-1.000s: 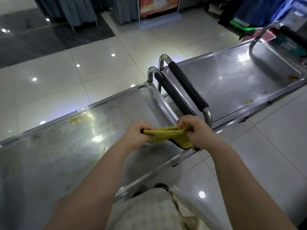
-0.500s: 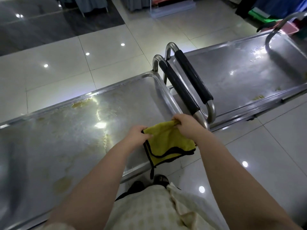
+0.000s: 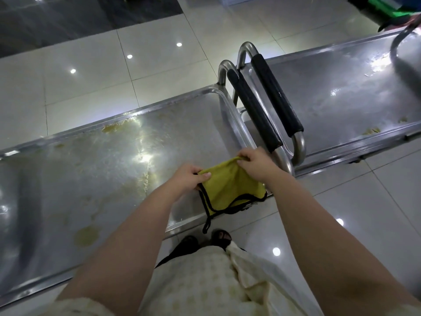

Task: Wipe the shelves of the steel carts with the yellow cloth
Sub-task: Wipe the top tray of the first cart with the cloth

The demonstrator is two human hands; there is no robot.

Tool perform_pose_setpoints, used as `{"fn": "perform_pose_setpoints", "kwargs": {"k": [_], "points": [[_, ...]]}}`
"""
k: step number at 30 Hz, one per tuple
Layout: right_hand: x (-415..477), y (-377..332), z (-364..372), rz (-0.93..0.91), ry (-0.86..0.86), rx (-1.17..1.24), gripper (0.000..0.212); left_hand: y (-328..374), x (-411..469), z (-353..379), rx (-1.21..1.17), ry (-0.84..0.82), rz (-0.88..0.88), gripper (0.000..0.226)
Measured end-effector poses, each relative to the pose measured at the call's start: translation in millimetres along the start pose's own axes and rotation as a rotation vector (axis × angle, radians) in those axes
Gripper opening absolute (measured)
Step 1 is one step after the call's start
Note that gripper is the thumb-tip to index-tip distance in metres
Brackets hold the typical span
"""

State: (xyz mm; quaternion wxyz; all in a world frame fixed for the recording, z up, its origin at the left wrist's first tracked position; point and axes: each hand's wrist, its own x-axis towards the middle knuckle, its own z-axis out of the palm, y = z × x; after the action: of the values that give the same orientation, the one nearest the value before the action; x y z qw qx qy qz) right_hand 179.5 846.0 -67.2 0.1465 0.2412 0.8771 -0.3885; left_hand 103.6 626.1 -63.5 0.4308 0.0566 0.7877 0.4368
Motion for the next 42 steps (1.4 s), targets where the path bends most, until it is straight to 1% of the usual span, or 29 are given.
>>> {"fn": "perform_pose_setpoints", "kwargs": {"k": [2, 3, 4, 5, 6, 8, 11, 13, 16, 18, 22, 24, 26, 28, 32, 34, 35, 36, 39, 40, 41, 42], "points": [[4, -2, 8, -0.007, -0.066, -0.195, 0.032, -9, 3, 4, 0.15, 0.104, 0.052, 0.002], [4, -2, 13, -0.027, -0.083, -0.309, 0.041, -14, 4, 7, 0.274, 0.163, 0.091, 0.012], [3, -2, 20, -0.051, -0.083, -0.396, 0.051, -22, 6, 11, 0.403, 0.216, 0.133, 0.027], [1, 0, 27, -0.07, -0.072, -0.442, 0.06, -30, 6, 15, 0.522, 0.256, 0.169, 0.041], [-3, 2, 35, -0.087, -0.059, -0.467, 0.067, -36, 5, 18, 0.624, 0.291, 0.209, 0.05], [-11, 8, 52, -0.141, -0.053, -0.531, 0.074, -45, 2, 24, 0.751, 0.336, 0.282, 0.06], [-20, 13, 77, -0.211, -0.068, -0.632, 0.076, -59, -1, 28, 0.787, 0.396, 0.306, 0.059], [-20, 15, 87, -0.198, -0.059, -0.627, 0.076, -66, -1, 24, 0.822, 0.46, 0.242, 0.055], [-17, 18, 94, -0.171, -0.029, -0.639, 0.078, -77, 4, 6, 0.91, 0.516, 0.116, 0.056], [-16, 19, 97, -0.187, -0.007, -0.694, 0.078, -81, 12, -9, 0.957, 0.513, 0.076, 0.058], [-14, 18, 105, -0.194, -0.08, -0.743, 0.077, -81, 25, -23, 1.042, 0.471, 0.051, 0.059], [-7, 18, 105, -0.184, -0.105, -0.73, 0.076, -81, 28, -21, 1.037, 0.43, 0.029, 0.057], [3, 19, 100, -0.173, -0.112, -0.722, 0.075, -83, 29, -18, 1.016, 0.424, 0.011, 0.057], [19, 19, 88, -0.133, -0.089, -0.691, 0.073, -83, 29, -19, 1.014, 0.426, -0.004, 0.056], [62, 7, 62, 0.016, -0.07, -0.646, 0.073, -81, 29, -25, 1.014, 0.416, 0.003, 0.054], [65, -11, 69, 0.024, -0.092, -0.645, 0.076, -80, 31, -32, 0.988, 0.397, -0.009, 0.052], [57, -20, 80, -0.029, -0.127, -0.675, 0.077, -79, 32, -36, 0.968, 0.382, -0.017, 0.052], [44, -25, 94, -0.13, -0.17, -0.728, 0.078, -78, 33, -42, 0.94, 0.365, -0.018, 0.054], [-3, -25, 128, -0.505, -0.308, -0.857, 0.075, -69, 33, -56, 0.8, 0.367, -0.002, 0.063], [-8, -22, 130, -0.572, -0.325, -0.87, 0.075, -67, 33, -60, 0.766, 0.391, 0.004, 0.064], [-6, -19, 128, -0.592, -0.324, -0.873, 0.075, -65, 33, -63, 0.766, 0.408, 0.008, 0.065], [0, -17, 123, -0.574, -0.315, -0.873, 0.076, -64, 33, -65, 0.796, 0.418, -0.001, 0.064]]}}
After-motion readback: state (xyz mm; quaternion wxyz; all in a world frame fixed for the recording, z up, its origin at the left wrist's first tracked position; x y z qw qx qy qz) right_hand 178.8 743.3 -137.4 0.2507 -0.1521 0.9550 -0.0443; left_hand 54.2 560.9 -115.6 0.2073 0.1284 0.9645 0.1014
